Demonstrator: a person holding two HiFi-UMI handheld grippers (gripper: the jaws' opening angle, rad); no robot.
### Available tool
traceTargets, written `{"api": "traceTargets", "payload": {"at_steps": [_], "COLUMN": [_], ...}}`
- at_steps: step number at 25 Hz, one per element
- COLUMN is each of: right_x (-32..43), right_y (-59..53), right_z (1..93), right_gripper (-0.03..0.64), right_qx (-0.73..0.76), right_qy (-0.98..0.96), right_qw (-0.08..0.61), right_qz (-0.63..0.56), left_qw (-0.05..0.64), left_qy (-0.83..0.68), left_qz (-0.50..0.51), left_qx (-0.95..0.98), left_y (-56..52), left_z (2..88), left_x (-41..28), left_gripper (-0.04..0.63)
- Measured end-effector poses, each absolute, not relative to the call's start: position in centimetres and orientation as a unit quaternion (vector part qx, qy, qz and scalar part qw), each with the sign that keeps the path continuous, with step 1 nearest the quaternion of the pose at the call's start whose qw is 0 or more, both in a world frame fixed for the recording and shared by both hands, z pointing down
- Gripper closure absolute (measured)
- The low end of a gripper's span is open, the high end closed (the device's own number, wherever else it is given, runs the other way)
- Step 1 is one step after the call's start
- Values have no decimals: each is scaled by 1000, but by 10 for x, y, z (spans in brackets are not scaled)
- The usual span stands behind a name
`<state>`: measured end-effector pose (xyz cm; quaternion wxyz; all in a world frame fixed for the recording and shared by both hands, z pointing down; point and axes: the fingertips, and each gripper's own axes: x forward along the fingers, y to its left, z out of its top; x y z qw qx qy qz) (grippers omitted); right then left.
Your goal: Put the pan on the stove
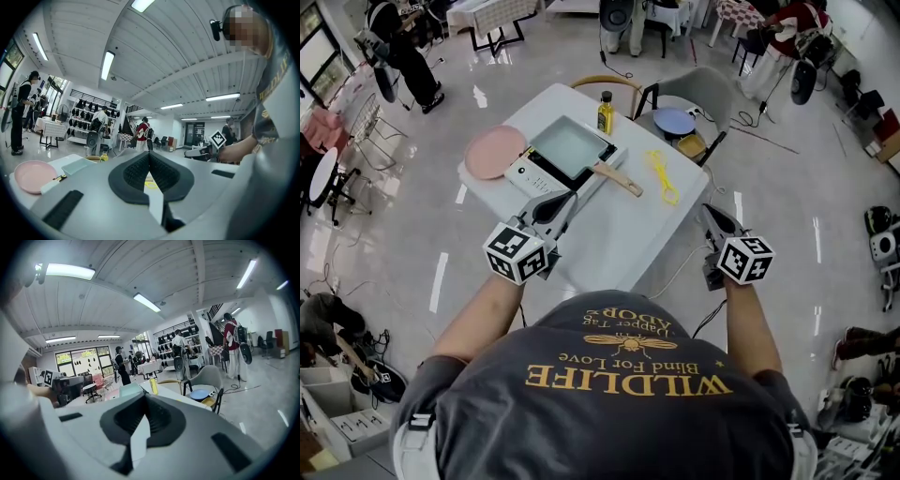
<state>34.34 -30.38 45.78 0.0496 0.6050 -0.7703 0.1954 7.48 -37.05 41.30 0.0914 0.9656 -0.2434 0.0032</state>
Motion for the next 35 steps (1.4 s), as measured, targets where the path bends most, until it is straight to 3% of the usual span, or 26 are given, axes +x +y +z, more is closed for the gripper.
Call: {"api": "traceTargets", "payload": {"at_steps": [35], "right_x": [332], "right_y": [-307], "right_z": [455], "right_gripper": [618], "right_qx": [590], "right_qy": [-786], "right_qw": [76], "right_qz": [169], "left_qw": [101], "left_qy": [-245], "left_qz": [5], "left_qx": [964], "left_y": [-365], "left_z": [422], "left_x": [70], "left_gripper": [598]}}
